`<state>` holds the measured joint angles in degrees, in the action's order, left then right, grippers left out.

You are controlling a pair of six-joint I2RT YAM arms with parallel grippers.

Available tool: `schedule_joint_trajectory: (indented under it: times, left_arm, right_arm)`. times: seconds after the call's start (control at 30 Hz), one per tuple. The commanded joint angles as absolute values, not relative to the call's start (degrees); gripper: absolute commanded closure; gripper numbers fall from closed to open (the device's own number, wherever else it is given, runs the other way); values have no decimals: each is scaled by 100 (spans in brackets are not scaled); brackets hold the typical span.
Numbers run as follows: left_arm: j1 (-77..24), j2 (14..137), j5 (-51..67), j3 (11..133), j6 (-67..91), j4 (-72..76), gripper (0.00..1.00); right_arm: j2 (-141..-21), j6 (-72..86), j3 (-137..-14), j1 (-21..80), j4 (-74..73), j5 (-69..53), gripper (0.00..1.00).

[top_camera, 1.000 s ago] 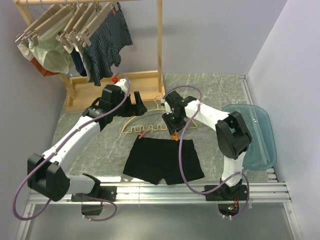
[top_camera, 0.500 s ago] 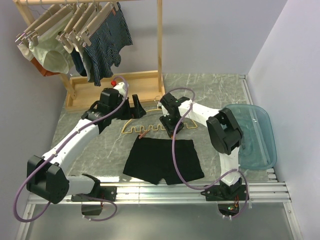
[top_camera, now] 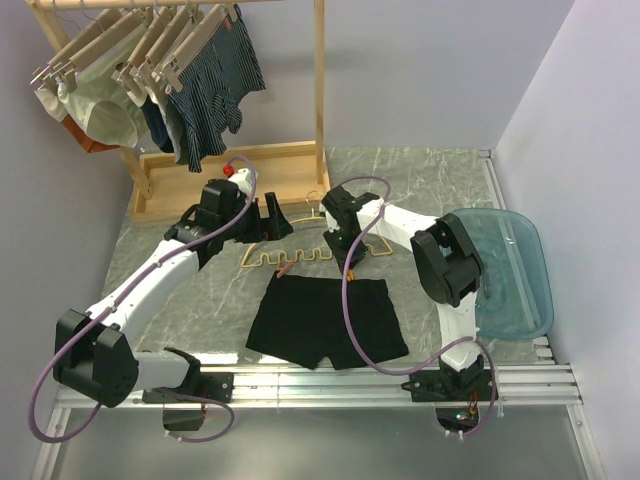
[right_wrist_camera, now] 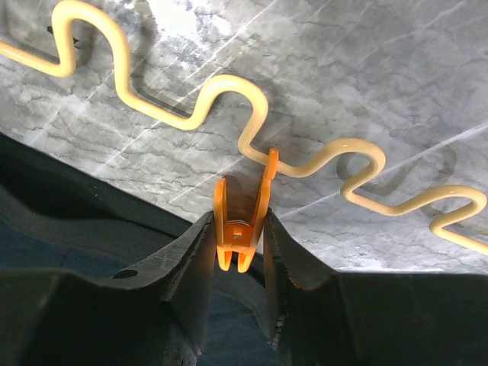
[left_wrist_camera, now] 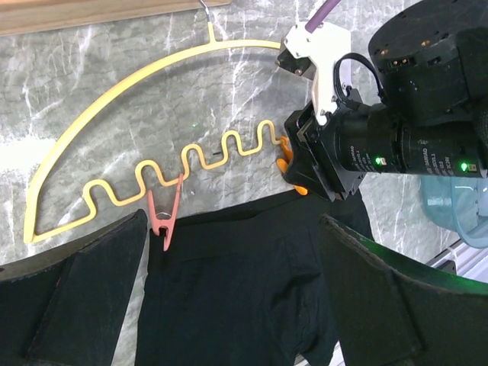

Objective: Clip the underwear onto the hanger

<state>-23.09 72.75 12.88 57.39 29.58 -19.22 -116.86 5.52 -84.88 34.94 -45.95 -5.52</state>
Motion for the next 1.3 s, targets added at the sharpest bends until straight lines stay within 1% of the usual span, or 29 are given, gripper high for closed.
schedule_joint_trajectory:
  times: [0.0,0.03,0.07,0.13,0.27,0.3,0.37,0.4,0.43,0.5,0.53,0.6,0.63,0.83,0.9,0.93,0.97,1.07,1.27]
  left_arm:
    - [-2294,7269,1494,5713,2840,-1635,3]
    - [-2294,7269,1555,5678,2778,-1556,4]
    - [-2294,7251,1651,5643,2725,-1495,7]
    - [-2294,7137,1783,5450,2506,-1337,10]
    - [-2294,6812,2652,4993,1812,-714,21]
    - [-2294,6716,3115,4801,1593,-608,22]
    - [-2294,6697,3330,4711,1486,-484,25]
    - [-2303,6758,3392,4694,1459,-449,25]
    - [-2294,6802,3401,4702,1433,-457,25]
    - [-2294,6951,3401,4807,1380,-553,24]
    - [-2294,6987,3367,4834,1371,-571,24]
    - [-2294,7022,3366,4886,1371,-589,23]
    - [-2294,7022,3366,4887,1388,-554,23]
    - [-2294,6987,3279,4931,1468,-597,22]
    - [-2294,6926,3270,4913,1476,-624,22]
    - [-2294,6908,3270,4904,1477,-624,22]
    - [-2294,6891,3270,4896,1485,-633,21]
    - [-2294,6821,3252,4860,1529,-668,21]
    - [-2294,6768,3234,4790,1582,-650,22]
  right_arm:
    - [-11769,624,-8692,3393,-4597,-554,86]
    - [-11751,615,-8684,3375,-4588,-597,96]
    - [-11742,624,-8675,3366,-4588,-624,100]
    - [-11646,633,-8640,3288,-4536,-825,100]
    - [-11444,598,-8543,3129,-4421,-1388,100]
    - [-11452,580,-8595,3112,-4447,-1423,100]
    - [-11513,528,-8692,3111,-4587,-1319,100]
    - [-11566,519,-8736,3111,-4605,-1284,98]
    - [-11566,519,-8754,3111,-4640,-1231,90]
    - [-11575,527,-8771,3138,-4676,-1073,80]
    - [-11549,527,-8771,3155,-4693,-916,71]
    - [-11488,536,-8754,3164,-4711,-792,61]
    - [-11470,571,-8745,3155,-4720,-748,59]
    - [-11408,799,-8701,3260,-4615,-352,59]
    - [-11434,861,-8692,3322,-4588,-221,52]
    - [-11443,896,-8710,3392,-4579,-194,40]
    - [-11461,923,-8719,3419,-4588,-159,39]
    - [-11487,993,-8728,3454,-4570,-88,38]
    - [-11557,1125,-8719,3454,-4526,-9,38]
